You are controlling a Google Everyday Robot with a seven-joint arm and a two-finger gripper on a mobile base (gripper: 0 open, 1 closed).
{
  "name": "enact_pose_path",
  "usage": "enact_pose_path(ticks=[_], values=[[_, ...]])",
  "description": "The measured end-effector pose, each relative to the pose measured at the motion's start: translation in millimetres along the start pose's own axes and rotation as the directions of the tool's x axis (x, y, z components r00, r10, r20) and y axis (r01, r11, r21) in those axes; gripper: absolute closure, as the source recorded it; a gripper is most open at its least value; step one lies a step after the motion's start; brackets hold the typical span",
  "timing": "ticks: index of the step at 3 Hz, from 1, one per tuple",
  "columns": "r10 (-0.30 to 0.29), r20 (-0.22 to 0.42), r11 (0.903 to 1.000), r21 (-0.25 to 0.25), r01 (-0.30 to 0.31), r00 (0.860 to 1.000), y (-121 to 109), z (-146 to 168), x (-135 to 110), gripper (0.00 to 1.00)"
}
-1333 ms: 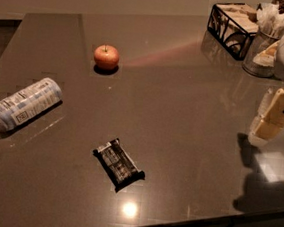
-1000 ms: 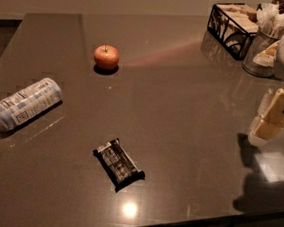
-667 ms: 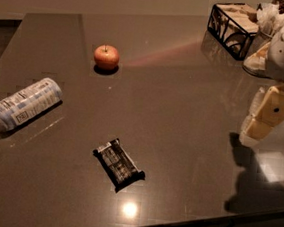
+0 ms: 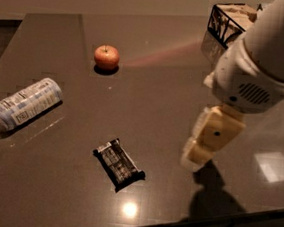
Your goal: Pick rxbar chocolate
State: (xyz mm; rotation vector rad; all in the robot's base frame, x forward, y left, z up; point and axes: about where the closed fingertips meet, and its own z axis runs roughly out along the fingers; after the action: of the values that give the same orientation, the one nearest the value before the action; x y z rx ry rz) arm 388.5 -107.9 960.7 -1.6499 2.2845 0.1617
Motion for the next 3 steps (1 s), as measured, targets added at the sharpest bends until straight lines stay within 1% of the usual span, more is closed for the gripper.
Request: enact_pose_path(ticks=[1, 2, 3], values=[[0.013, -0.052, 0.9992, 0.039, -0.011, 0.999, 26, 35, -24, 0.00], [0.068, -0.109, 0.9973, 0.033, -0.065, 0.992, 36, 79, -32, 0.00], [0.130, -0.149, 0.9912, -0.002, -0.132, 0.980, 43, 122, -38, 0.00]])
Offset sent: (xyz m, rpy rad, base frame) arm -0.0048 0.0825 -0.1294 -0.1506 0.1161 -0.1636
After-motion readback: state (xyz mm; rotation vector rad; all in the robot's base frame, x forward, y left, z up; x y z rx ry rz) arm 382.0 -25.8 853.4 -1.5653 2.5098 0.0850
